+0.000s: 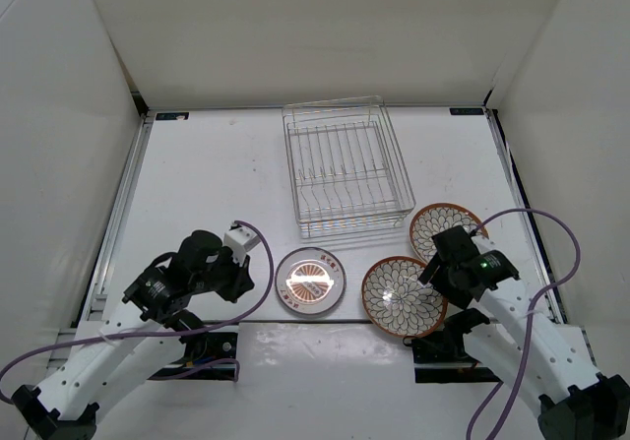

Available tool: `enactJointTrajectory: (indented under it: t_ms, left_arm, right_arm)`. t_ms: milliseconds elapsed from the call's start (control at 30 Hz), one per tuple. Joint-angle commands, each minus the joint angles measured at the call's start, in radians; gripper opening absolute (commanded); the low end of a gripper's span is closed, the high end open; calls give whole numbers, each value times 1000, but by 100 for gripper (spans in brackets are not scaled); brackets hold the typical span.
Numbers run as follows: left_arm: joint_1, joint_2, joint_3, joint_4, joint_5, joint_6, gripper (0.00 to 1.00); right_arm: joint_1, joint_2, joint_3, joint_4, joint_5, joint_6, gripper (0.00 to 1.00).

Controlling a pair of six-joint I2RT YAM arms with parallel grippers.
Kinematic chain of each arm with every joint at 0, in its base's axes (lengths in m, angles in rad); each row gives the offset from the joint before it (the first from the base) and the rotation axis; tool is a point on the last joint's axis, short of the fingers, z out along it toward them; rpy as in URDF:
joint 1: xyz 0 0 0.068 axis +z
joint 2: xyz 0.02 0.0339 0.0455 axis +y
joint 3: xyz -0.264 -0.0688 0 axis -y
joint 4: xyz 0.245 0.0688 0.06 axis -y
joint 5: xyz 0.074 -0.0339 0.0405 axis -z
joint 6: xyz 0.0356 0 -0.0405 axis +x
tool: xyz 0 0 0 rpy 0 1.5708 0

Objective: Unload the plates from the dish rack

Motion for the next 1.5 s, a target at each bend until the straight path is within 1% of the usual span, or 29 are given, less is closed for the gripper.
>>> enactJointTrajectory:
  t_ms: [0, 67, 100, 200, 233, 267, 333, 433, 567, 600, 633, 667, 733, 767, 800, 867, 900, 933, 967, 1000, 1067, 1100, 1133, 1200, 1233, 1300, 1367, 1400, 1467]
  left_arm:
    - [5, -19, -8, 16, 1, -10, 11]
    - [4, -30, -9, 15, 1, -8, 11]
    - [5, -30, -9, 15, -2, -10, 11]
    - [5, -39, -12, 16, -3, -11, 12]
    - [4, -41, -12, 13, -2, -13, 12]
    - [5, -44, -12, 16, -3, -10, 12]
    - [4, -44, -14, 13, -3, -11, 12]
    - [4, -42, -15, 16, -2, -13, 14]
    - [7, -36, -15, 18, -5, -13, 14]
    - [4, -36, -14, 19, -6, -13, 14]
    - [5, -31, -15, 18, -5, -13, 14]
    - [5, -31, -14, 16, -6, -13, 14]
    - [5, -27, -14, 16, -5, -11, 14]
    - [5, -22, -14, 16, -6, -13, 14]
    - [5, -25, -17, 15, -3, -11, 14]
    - [5, -22, -14, 16, -3, -13, 14]
    - [5, -24, -12, 15, -5, -11, 14]
    - [5, -21, -15, 13, -2, -13, 14]
    - [5, -24, -15, 13, -6, -13, 14]
    - [5, -28, -15, 13, -5, -13, 15]
    - [5, -33, -14, 10, -2, -13, 15]
    - [5, -39, -15, 12, -6, -13, 15]
    - [5, -44, -14, 10, -8, -13, 15]
    - [5, -53, -18, 10, -11, -14, 16]
    - [5, -56, -18, 12, -9, -14, 18]
    - [5, -56, -18, 15, -8, -14, 18]
    - [5, -59, -18, 15, -5, -14, 18]
    - [5, -54, -18, 13, -5, -16, 18]
    - [5, -62, -20, 6, 1, -13, 18]
  right_arm:
    - [-2, 22, -72, -80, -4, 33, 74]
    - [-2, 48, -97, -54, -25, 46, 72]
    - [-2, 66, -136, -37, -71, 55, 72]
    - [1, 80, -190, 39, -116, 82, 63]
    - [1, 50, -200, 49, -120, 81, 58]
    - [0, 34, -210, 58, -127, 82, 56]
    - [0, -35, -212, 67, -128, 60, 56]
    - [1, -76, -194, 64, -146, 21, 56]
    - [-2, -81, -136, 95, -212, -55, 62]
    - [0, -75, -123, 100, -225, -104, 64]
    - [0, -69, -82, 69, -211, -111, 66]
    - [1, -61, -21, 40, -185, -118, 66]
    - [1, -24, 56, -55, -63, -137, 70]
    - [-3, -9, 101, -55, -8, -135, 72]
    - [0, 6, 116, -92, 17, -132, 76]
    - [-2, 19, 194, -101, 79, -137, 82]
    - [0, 34, 217, -79, 79, -181, 87]
    - [-2, 49, 251, -56, 76, -253, 88]
    - [0, 58, 283, -7, 21, -301, 88]
    - [-2, 109, 297, 12, 10, -433, 88]
    - [-3, 158, 346, 15, -25, -534, 90]
    - [-8, 186, 349, 5, -22, -678, 89]
    - [-6, 266, 354, -15, 4, -716, 86]
    - [3, 327, 339, 1, 22, -830, 74]
    - [-2, 336, 337, 14, -7, -836, 70]
    - [-6, 328, 320, 44, -111, -882, 69]
    - [-8, 324, 285, 69, -104, -904, 69]
    - [-6, 319, 276, 78, -67, -912, 69]
    - [-8, 307, 276, 70, -99, -913, 70]
